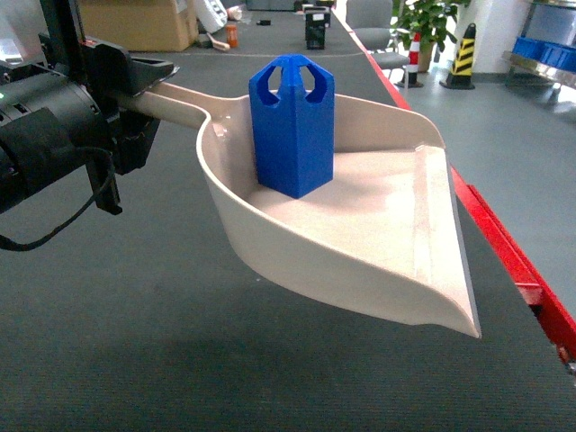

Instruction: Place part in tray to right shelf

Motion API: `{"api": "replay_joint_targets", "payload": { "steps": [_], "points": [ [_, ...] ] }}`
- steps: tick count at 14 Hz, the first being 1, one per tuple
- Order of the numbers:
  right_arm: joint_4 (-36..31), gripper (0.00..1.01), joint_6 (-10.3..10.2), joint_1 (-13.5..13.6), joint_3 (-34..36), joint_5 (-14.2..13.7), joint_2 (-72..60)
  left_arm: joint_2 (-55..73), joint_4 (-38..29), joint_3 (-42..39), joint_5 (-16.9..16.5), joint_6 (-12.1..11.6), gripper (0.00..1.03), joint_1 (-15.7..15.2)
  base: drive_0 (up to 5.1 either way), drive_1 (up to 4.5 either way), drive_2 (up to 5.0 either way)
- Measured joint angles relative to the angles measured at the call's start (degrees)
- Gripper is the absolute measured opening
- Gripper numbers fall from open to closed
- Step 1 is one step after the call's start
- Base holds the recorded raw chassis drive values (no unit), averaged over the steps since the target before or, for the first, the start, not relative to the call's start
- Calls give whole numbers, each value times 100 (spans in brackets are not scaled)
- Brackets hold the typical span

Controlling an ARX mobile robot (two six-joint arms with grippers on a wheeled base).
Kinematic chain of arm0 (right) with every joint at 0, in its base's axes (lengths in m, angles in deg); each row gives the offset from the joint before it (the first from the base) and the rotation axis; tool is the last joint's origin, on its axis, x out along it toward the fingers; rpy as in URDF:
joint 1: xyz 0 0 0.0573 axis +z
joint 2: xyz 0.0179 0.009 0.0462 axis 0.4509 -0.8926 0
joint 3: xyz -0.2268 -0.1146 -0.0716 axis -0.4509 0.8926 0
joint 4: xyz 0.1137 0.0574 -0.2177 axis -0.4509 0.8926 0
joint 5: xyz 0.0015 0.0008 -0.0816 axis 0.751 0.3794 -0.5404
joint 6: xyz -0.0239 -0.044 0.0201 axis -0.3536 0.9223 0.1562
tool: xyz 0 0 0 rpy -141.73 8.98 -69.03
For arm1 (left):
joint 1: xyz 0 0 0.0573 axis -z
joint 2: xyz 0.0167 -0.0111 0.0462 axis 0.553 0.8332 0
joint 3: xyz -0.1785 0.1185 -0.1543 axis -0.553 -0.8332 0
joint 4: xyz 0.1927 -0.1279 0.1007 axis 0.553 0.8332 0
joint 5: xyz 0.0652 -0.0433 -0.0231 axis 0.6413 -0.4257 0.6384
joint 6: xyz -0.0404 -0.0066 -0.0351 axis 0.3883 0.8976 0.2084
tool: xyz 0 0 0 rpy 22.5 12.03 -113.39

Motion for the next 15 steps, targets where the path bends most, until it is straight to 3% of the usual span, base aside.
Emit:
{"api": "replay_joint_targets", "payload": {
  "steps": [15],
  "points": [
    [7,98,0,2,0,2,-2,-20,15,-4,0,2,14,0,504,-241,-241]
  ]
}}
